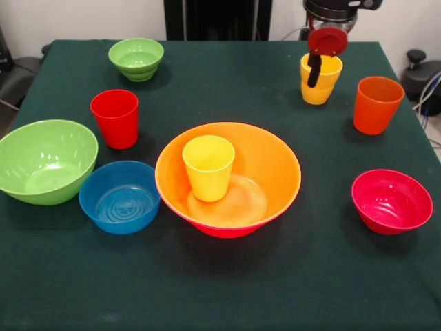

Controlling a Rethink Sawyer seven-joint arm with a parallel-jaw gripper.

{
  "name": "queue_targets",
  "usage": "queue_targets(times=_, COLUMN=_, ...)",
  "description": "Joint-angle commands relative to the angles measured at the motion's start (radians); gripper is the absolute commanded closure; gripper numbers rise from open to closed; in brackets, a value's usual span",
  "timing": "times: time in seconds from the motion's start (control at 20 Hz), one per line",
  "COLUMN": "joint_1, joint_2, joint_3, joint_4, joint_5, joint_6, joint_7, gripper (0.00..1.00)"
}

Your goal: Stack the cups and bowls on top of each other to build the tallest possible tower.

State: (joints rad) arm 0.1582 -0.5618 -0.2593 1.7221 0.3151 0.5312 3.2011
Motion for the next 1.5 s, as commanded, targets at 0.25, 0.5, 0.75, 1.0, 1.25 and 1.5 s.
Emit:
queue_targets(times=0.25, joint_1=0.036, joint_2=-0.035, joint_3=0.004, joint_4=0.100, joint_5=0.095, joint_6=-0.076, joint_7=0.155, gripper=0.00)
queue_targets(times=0.5, joint_1=-0.007, joint_2=0.010, joint_3=0.067, joint_4=0.132, joint_5=0.126, joint_6=-0.181, joint_7=0.121, gripper=0.00)
queue_targets(times=0.75, joint_1=0.046, joint_2=0.075, joint_3=0.029, joint_4=0.100, joint_5=0.168, joint_6=-0.193, joint_7=0.181, gripper=0.00)
queue_targets(times=1.0, joint_1=0.086, joint_2=0.071, joint_3=-0.007, joint_4=0.092, joint_5=0.202, joint_6=-0.136, joint_7=0.194, gripper=0.00)
queue_targets(times=1.25, joint_1=0.140, joint_2=0.077, joint_3=-0.031, joint_4=0.072, joint_5=0.244, joint_6=-0.090, joint_7=0.229, gripper=0.00)
queue_targets(times=1.5, joint_1=0.166, joint_2=0.085, joint_3=-0.045, joint_4=0.056, joint_5=0.283, joint_6=-0.066, joint_7=0.231, gripper=0.00)
